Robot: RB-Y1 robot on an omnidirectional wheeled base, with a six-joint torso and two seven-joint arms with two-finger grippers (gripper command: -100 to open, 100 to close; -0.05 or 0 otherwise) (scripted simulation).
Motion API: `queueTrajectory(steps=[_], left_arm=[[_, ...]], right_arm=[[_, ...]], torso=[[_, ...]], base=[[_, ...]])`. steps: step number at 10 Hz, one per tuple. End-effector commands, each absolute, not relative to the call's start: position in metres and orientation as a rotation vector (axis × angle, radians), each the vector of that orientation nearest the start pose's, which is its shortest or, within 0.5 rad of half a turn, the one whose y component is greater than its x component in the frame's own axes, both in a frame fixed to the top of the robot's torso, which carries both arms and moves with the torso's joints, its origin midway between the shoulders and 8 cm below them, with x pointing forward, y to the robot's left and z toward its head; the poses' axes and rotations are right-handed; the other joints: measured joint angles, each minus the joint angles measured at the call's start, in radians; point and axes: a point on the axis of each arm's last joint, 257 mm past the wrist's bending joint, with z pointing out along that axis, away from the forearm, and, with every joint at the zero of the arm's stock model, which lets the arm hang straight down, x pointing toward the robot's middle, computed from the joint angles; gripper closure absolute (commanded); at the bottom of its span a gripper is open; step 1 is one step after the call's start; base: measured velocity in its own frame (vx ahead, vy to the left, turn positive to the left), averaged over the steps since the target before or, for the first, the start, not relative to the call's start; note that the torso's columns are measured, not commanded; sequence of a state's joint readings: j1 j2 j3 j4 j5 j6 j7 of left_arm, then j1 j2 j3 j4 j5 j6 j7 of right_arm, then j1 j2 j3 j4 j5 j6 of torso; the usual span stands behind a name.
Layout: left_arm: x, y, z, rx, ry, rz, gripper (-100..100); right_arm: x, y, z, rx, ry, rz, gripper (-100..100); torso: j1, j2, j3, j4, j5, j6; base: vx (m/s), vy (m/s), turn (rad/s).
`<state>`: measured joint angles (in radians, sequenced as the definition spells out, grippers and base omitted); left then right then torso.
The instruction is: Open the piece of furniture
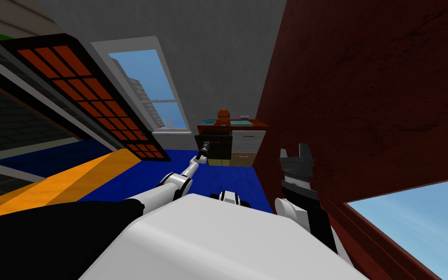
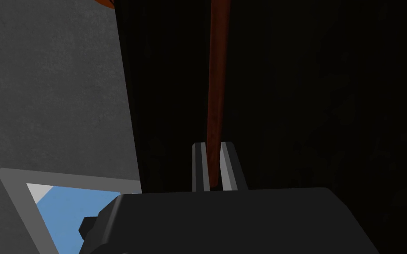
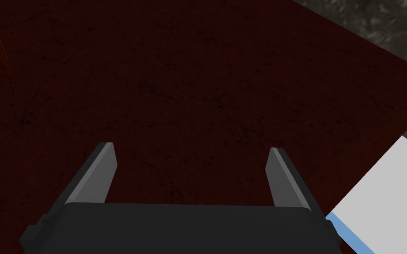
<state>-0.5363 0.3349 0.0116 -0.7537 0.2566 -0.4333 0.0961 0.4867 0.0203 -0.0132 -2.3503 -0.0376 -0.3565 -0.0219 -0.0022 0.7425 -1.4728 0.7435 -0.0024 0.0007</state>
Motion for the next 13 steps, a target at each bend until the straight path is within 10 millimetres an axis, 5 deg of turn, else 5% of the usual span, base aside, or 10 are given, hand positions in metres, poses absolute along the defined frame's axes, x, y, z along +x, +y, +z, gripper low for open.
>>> queueTrajectory(steps=[1,3,4,10,12,13], left_arm=[[0.668,0.364,-0.157,-1.093,0.999,-1.239,100],[0.677,0.366,-0.161,-1.119,1.011,-1.219,100],[0.683,0.363,-0.157,-1.128,1.029,-1.222,-100],[0.704,0.367,-0.117,-1.128,1.03,-1.224,-100],[0.702,0.368,-0.128,-1.146,1.046,-1.211,-100],[0.702,0.369,-0.131,-1.151,1.048,-1.209,0]], right_arm=[[0.352,-0.289,0.033,0.752,0.606,1.326,0],[0.352,-0.289,0.033,0.752,0.606,1.326,0],[0.352,-0.289,0.033,0.752,0.606,1.326,0],[0.352,-0.289,0.033,0.752,0.606,1.326,0],[0.352,-0.289,0.033,0.752,0.606,1.326,0],[0.352,-0.289,0.033,0.752,0.606,1.326,0]], torso=[[0.001,-0.002,-0.001,-0.002,0.001,-0.001],[0.005,0.007,0.004,0.004,0.0,-0.01],[0.005,0.006,0.004,0.005,-0.001,-0.009],[-0.001,0.001,0.001,0.001,-0.001,-0.001],[-0.002,0.004,0.003,0.003,-0.002,-0.002],[-0.001,0.004,0.002,0.001,-0.001,-0.001]], base=[[-0.108,-0.03,-0.007],[-0.098,-0.054,0.03],[-0.05,-0.026,-0.007],[-0.042,-0.01,-0.008],[-0.008,-0.004,-0.003],[0.0,0.0,0.0]])
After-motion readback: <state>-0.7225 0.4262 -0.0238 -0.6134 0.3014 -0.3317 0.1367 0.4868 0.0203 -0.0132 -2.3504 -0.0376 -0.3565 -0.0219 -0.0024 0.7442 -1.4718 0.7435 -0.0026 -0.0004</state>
